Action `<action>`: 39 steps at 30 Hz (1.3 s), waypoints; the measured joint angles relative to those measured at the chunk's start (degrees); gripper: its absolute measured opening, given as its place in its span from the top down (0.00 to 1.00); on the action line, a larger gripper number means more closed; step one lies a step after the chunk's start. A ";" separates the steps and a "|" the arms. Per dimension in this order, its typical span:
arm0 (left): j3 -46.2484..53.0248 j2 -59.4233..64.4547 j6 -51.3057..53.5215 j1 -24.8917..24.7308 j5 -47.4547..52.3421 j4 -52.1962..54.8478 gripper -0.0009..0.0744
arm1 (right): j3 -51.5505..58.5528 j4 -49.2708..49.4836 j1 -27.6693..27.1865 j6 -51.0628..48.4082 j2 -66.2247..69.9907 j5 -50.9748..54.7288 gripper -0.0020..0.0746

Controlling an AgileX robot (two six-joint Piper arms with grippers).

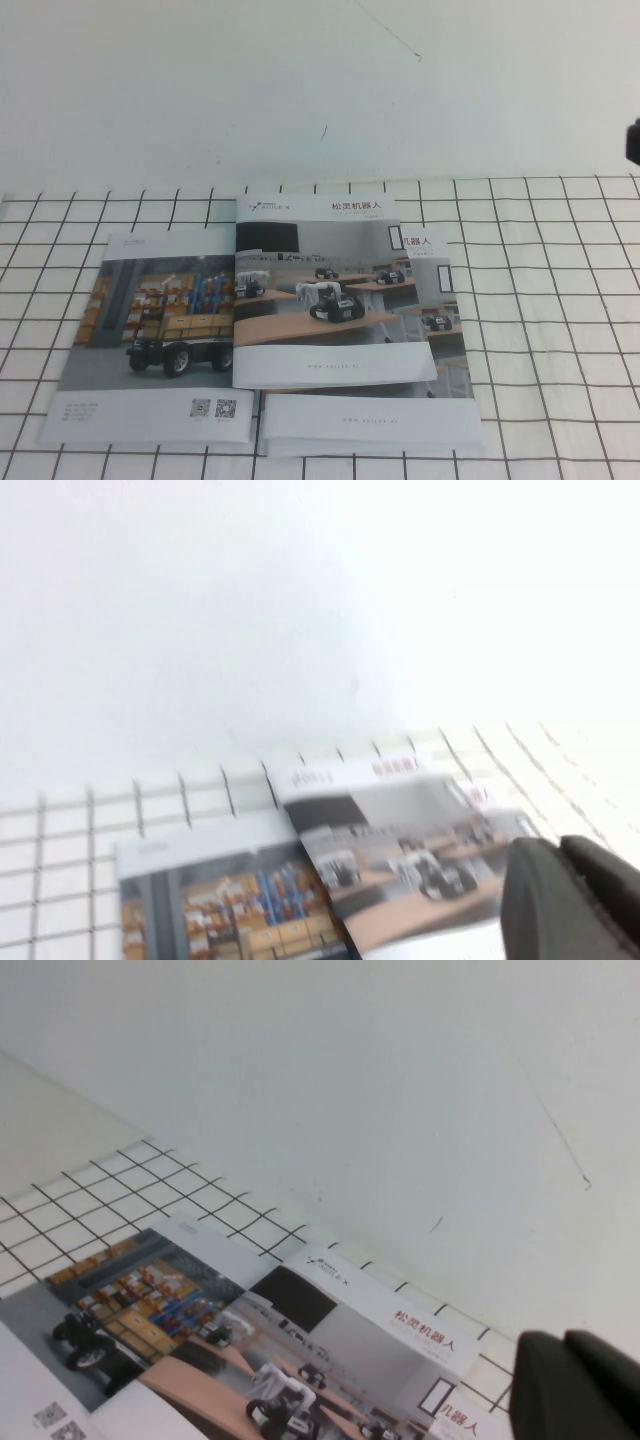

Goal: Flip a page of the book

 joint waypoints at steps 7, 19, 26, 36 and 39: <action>6.92 -12.15 -4.36 -0.11 0.98 1.89 0.99 | 11.81 -2.75 0.00 1.36 -14.35 -1.10 0.97; 28.24 -13.73 -4.83 -2.18 -13.93 2.84 0.99 | 28.67 -6.15 0.00 -2.46 -29.15 -4.19 0.97; 37.32 -13.73 -4.83 -2.39 -17.37 2.84 0.99 | 34.12 -6.15 0.00 -2.46 -29.29 -3.16 0.97; 48.15 -13.73 -4.83 -2.39 -17.81 -0.62 0.99 | 38.76 -6.15 0.00 -2.46 -29.29 -2.33 0.97; 49.38 -14.48 -4.83 -2.39 -19.51 -2.07 0.99 | 39.13 -6.15 0.00 -2.46 -29.29 -1.95 0.97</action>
